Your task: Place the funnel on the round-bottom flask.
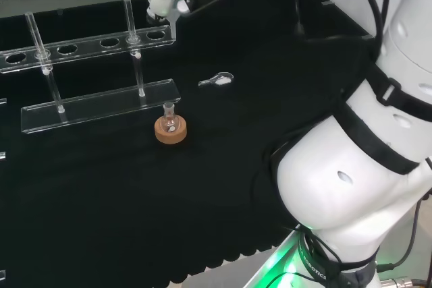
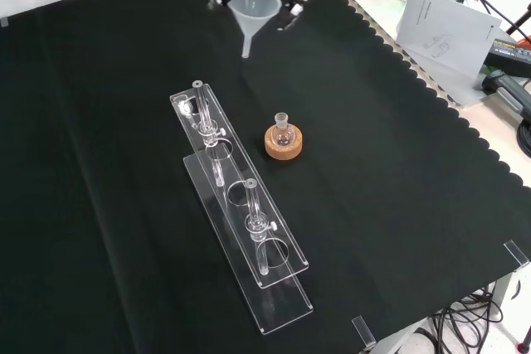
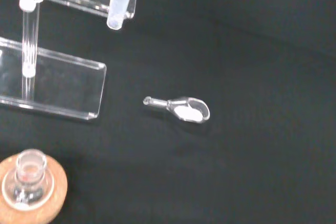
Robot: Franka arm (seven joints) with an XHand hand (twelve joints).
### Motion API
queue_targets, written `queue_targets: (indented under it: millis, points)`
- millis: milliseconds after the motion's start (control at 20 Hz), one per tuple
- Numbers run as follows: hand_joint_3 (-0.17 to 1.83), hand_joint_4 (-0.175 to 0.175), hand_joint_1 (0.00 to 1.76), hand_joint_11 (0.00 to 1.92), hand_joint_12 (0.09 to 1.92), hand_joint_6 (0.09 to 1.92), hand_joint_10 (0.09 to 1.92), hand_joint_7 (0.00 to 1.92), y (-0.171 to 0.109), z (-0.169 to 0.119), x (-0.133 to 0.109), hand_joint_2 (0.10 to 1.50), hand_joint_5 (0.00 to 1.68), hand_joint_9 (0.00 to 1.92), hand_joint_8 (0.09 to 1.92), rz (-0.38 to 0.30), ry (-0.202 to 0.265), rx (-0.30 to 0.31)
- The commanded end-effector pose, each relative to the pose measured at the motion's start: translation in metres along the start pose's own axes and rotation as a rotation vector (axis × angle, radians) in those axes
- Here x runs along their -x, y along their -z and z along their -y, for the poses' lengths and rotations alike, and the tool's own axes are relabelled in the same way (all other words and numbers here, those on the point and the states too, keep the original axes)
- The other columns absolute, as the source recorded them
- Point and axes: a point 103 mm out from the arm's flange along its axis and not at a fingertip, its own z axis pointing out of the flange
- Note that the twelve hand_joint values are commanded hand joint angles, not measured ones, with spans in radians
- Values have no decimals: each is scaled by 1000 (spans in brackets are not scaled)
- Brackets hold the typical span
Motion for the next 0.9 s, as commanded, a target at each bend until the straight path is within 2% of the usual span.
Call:
queue_targets:
  millis: [50, 500, 900]
  points:
    - [507, -71, 685, 548, 1276, 87, 828, 666, -13, 32, -8, 839, 534, 1116, 829, 10, -21, -25]
    - [515, -71, 680, 549, 1277, 87, 825, 664, -33, 46, -30, 836, 535, 1114, 833, 23, 13, -44]
    - [519, -71, 680, 550, 1277, 87, 822, 665, -51, 39, -57, 833, 537, 1113, 834, 44, 56, -75]
